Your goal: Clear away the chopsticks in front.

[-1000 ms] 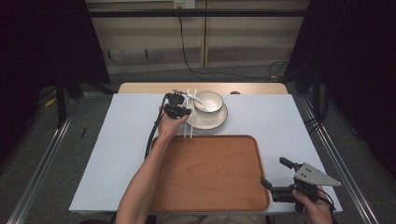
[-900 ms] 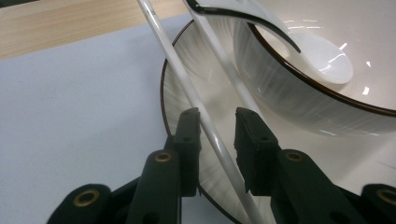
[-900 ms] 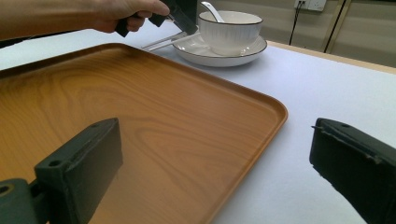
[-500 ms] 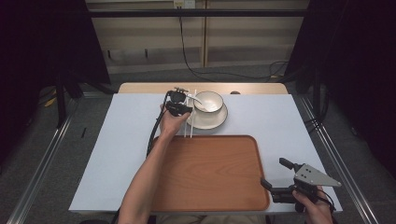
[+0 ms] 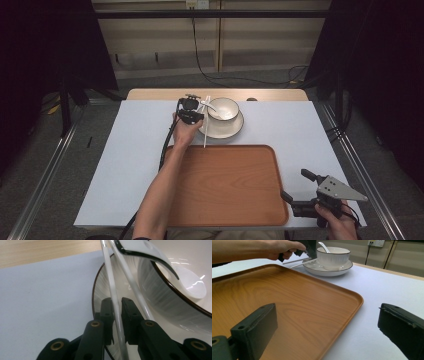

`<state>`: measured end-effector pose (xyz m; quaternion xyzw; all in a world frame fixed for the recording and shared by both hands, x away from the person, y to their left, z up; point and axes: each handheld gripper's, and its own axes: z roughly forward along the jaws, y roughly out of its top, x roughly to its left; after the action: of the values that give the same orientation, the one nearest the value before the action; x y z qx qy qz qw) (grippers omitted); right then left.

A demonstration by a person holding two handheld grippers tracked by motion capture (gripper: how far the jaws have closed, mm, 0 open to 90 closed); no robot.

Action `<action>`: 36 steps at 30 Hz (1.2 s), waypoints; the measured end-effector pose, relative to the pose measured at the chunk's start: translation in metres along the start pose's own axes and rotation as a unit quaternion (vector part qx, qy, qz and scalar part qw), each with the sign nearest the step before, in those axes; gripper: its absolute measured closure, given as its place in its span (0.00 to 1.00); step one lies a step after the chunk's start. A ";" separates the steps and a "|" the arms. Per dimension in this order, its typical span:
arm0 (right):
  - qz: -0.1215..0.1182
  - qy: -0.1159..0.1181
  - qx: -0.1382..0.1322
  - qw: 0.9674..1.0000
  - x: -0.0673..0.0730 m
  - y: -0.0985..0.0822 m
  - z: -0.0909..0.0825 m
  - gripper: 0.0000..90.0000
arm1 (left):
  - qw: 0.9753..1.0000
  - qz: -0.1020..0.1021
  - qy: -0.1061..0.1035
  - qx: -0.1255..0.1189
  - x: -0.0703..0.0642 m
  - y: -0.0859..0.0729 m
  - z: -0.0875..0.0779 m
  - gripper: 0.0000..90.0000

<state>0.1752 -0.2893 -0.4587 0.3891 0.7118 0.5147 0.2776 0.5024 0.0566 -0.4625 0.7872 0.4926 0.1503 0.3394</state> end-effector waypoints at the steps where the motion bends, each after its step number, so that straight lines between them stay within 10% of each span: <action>1: 0.000 0.002 0.000 1.000 0.000 0.000 0.000 0.02 | 1.000 -0.002 0.002 0.001 0.000 0.000 0.001 0.88; 36: -0.005 0.002 0.001 1.000 0.002 0.001 0.002 0.02 | 0.999 -0.026 -0.006 -0.032 0.015 -0.023 -0.043 0.95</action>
<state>0.1759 -0.2867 -0.4581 0.3850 0.7147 0.5134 0.2783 0.4696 0.0927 -0.4482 0.7635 0.5058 0.1527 0.3714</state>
